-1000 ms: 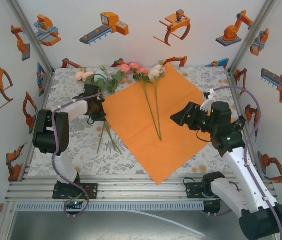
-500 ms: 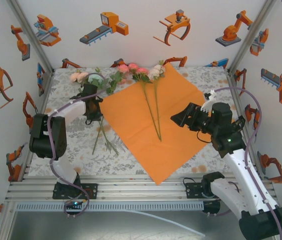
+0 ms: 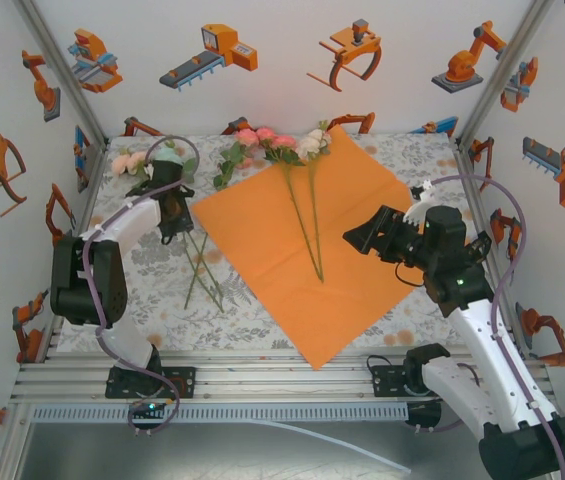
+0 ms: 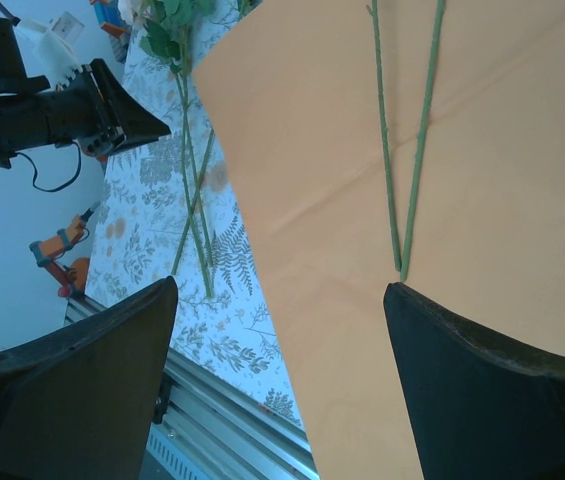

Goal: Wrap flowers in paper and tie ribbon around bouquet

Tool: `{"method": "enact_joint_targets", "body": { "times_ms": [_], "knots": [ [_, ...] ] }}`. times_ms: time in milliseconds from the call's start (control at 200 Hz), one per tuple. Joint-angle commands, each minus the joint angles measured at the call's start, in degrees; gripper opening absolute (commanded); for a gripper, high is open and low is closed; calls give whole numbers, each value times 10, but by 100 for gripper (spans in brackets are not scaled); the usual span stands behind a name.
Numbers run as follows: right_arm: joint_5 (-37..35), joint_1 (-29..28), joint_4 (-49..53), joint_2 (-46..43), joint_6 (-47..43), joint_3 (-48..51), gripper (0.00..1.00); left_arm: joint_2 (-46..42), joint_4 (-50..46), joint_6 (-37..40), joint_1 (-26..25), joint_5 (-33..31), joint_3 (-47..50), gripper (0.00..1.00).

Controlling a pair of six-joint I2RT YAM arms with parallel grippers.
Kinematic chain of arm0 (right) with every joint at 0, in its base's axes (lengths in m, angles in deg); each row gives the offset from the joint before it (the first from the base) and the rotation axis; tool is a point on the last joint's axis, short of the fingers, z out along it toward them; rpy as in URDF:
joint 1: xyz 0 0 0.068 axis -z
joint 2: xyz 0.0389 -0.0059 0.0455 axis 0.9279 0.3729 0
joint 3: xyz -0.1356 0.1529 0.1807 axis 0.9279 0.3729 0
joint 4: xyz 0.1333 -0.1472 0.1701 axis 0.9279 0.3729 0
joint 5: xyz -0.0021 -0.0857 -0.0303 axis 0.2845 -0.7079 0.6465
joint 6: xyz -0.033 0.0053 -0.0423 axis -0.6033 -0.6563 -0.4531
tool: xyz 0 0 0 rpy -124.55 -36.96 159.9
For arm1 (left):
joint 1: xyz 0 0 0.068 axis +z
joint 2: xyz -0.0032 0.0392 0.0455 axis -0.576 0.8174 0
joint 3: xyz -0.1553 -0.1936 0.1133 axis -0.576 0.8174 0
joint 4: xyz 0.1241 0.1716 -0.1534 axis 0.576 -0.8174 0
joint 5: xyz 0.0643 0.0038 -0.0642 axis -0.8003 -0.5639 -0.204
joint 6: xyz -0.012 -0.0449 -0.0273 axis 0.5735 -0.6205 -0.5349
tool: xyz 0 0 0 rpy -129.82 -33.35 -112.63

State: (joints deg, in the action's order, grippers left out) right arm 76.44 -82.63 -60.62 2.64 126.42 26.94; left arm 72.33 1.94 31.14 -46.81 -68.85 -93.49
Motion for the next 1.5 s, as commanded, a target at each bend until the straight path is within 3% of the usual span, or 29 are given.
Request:
{"method": "enact_joint_targets", "body": {
  "times_ms": [0, 270, 641, 896, 1021, 1492],
  "knots": [
    [-7, -5, 7, -8, -5, 5, 76, 16, 22, 0, 11, 9, -30, 37],
    [-11, -5, 7, -3, -7, 3, 76, 115, -19, 9, 12, 0, -123, 29],
    [-15, -5, 8, 1, -11, 4, 76, 154, -52, 1, 10, -3, -130, 28],
    [-18, -5, 10, -1, -11, 4, 76, 165, -54, 2, 10, 2, -140, 9],
    [-18, -5, 9, 1, -11, 4, 76, 151, -61, 3, 10, 0, -144, 0],
    [-18, -6, 4, 6, -10, 6, 76, -7, -65, 32, -16, -44, -155, 0]
  ]
}}
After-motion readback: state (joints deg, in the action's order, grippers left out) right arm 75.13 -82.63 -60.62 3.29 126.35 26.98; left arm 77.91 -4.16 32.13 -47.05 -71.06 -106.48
